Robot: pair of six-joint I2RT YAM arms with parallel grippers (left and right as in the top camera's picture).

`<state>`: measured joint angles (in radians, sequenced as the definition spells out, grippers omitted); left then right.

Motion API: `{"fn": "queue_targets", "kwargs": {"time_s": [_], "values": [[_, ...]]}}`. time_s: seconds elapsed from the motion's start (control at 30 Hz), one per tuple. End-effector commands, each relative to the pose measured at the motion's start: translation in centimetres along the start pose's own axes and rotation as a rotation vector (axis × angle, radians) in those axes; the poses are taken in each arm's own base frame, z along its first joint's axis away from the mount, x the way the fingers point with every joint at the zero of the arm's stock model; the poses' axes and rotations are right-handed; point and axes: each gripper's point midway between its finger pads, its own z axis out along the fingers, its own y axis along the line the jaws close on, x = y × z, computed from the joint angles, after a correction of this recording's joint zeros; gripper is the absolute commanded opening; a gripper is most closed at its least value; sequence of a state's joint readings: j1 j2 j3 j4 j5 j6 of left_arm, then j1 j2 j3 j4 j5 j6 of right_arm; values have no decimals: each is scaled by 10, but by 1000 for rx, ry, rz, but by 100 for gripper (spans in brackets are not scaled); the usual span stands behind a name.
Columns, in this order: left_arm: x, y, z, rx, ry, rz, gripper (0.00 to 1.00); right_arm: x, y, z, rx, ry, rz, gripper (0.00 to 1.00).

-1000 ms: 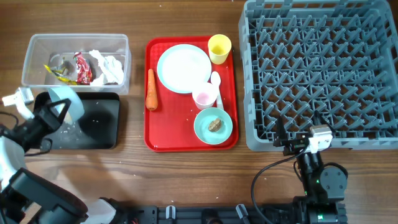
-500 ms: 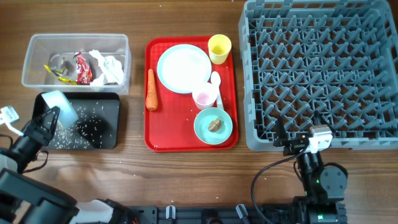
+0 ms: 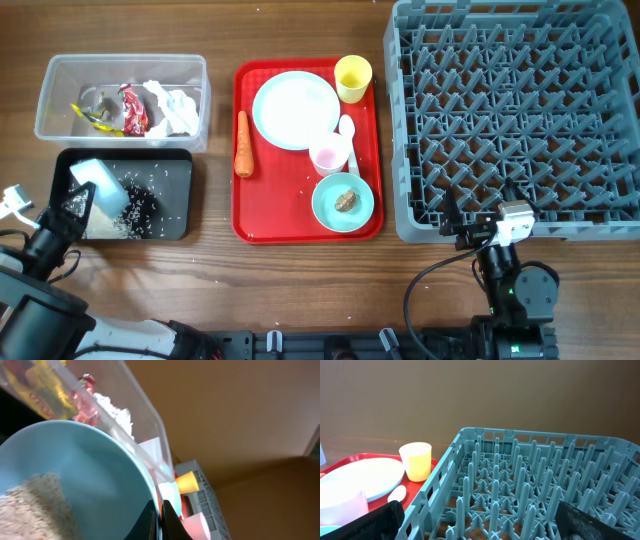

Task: Sort waste into correct bins and load items into the dishwasher rack
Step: 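Tilt the rice bowl to pour rice onto the black tray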

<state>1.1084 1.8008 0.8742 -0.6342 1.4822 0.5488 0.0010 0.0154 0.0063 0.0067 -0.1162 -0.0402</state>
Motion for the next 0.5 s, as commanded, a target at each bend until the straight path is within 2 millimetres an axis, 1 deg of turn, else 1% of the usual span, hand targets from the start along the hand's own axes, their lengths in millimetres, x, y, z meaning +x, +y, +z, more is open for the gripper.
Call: {"fn": "queue_targets", "kwargs": {"time_s": [0.0, 0.03, 0.1, 0.17, 0.23, 0.43, 0.47], "values": [[-4, -13, -2, 83, -46, -49, 4, -2, 1, 0, -10, -10, -11, 100], [-3, -14, -2, 83, -45, -70, 4, -2, 1, 0, -10, -10, -11, 100], [-2, -9, -1, 64, -37, -19, 4, -2, 1, 0, -10, -10, -11, 99], [-5, -11, -2, 82, -46, -72, 4, -2, 1, 0, -10, -10, -11, 100], [-6, -8, -2, 75, -44, -50, 4, -2, 1, 0, -10, -10, -11, 100], [-9, -8, -2, 83, -45, -88, 4, -2, 1, 0, -10, -10, -11, 100], [-9, -8, -2, 82, -46, -64, 4, -2, 2, 0, -11, -10, -11, 100]]}}
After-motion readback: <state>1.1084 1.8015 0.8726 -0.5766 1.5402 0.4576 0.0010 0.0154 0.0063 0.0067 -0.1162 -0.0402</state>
